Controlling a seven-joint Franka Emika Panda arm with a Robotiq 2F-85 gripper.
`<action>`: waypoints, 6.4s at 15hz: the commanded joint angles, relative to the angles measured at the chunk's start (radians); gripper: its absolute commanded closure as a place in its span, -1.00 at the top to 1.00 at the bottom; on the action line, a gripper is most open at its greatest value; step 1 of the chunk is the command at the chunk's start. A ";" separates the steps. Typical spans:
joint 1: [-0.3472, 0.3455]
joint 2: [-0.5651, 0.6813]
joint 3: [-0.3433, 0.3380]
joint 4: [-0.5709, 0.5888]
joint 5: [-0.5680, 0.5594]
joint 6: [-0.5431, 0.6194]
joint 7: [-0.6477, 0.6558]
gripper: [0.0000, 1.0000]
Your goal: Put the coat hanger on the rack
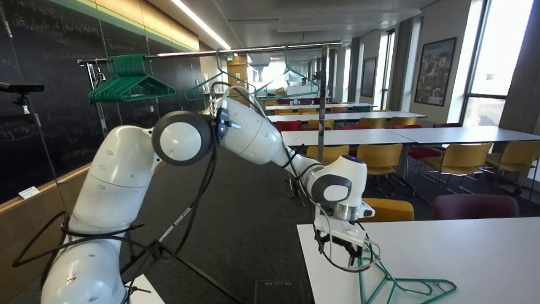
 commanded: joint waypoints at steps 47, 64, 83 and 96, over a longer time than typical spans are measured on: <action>-0.167 0.336 0.088 0.167 -0.249 0.134 -0.094 1.00; -0.185 0.332 0.081 0.182 -0.244 0.126 -0.081 -0.62; -0.175 0.323 0.075 0.177 -0.254 0.136 -0.065 -0.24; -0.174 0.314 0.074 0.174 -0.255 0.142 -0.063 -1.00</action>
